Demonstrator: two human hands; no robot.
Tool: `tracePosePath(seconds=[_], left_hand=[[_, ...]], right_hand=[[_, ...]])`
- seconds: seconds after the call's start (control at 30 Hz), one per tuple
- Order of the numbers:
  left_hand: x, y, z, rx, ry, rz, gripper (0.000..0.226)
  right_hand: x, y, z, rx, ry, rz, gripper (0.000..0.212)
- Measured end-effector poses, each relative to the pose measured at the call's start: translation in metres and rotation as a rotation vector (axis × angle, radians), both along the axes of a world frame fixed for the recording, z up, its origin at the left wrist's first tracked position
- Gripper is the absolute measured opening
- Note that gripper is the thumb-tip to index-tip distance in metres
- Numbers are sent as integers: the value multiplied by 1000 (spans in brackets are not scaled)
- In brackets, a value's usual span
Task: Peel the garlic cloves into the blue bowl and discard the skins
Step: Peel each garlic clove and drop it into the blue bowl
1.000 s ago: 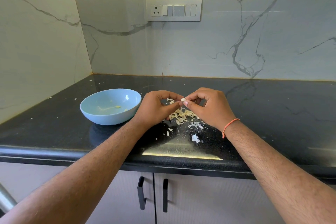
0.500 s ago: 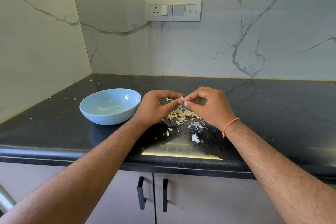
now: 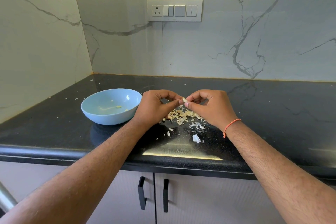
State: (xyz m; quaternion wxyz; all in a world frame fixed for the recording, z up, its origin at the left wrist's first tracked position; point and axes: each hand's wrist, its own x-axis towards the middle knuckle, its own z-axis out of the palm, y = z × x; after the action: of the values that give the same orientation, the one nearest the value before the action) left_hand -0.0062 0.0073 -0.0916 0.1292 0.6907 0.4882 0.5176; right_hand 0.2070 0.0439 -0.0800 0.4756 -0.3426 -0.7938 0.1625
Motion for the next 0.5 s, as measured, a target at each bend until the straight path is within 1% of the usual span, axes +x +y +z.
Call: tracePosePath(seconds=[0.17,0.37,0.43,0.5], left_hand=[[0,1,0,-56,-21,21,6],[0,2,0,-77,-9,-3,15],[0,3,1,-91,-17,-22,15],[1,2,2,-111,-56,-45,15]], right_hand=[[0,0,-1,58,-25,-29,10],[-1,6,-5,286,-160,-123,11],[-3,6,-7,349,-191,-123,11],[-4,6,-7,370,-194,-105,10]])
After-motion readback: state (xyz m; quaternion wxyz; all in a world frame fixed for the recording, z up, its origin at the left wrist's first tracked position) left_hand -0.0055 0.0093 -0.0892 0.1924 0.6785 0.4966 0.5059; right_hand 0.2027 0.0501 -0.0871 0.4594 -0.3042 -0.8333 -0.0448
